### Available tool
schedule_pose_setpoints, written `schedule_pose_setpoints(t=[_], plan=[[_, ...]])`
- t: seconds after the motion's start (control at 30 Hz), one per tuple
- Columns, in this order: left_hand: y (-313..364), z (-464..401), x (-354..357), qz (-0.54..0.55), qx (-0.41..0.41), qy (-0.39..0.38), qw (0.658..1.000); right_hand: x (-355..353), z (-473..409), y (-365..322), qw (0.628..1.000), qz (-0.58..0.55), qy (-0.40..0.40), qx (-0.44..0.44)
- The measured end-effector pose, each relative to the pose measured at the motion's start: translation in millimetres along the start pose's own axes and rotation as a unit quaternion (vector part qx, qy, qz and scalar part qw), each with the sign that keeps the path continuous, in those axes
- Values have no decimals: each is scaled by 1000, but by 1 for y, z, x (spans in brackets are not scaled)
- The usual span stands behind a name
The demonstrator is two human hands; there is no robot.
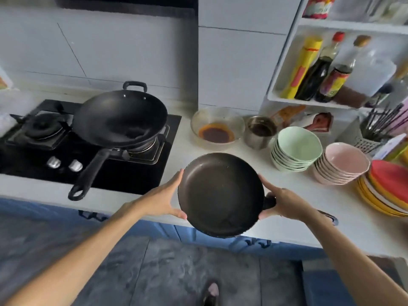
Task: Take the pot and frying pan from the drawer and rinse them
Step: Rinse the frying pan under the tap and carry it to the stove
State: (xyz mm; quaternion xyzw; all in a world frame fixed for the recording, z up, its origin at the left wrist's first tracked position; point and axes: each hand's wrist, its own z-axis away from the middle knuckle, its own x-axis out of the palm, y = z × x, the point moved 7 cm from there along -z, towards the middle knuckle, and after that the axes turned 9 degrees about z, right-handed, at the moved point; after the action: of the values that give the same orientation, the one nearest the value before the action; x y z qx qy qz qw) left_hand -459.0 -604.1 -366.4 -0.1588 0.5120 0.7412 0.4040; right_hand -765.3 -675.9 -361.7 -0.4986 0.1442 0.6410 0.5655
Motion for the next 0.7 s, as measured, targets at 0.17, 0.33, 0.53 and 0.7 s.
schedule_pose_setpoints(t=[0.17, 0.33, 0.53, 0.7], plan=[[-35, -43, 3, 14, -27, -28, 999, 28, -56, 13, 999, -22, -24, 10], [-64, -69, 1, 18, -30, -32, 999, 48, -83, 10, 999, -34, -34, 24], [-90, -88, -9, 8, -10, -40, 999, 58, -101, 3, 996, -40, -50, 68], [-100, -108, -13, -62, 46, -31, 997, 61, -119, 3, 994, -28, -64, 79]])
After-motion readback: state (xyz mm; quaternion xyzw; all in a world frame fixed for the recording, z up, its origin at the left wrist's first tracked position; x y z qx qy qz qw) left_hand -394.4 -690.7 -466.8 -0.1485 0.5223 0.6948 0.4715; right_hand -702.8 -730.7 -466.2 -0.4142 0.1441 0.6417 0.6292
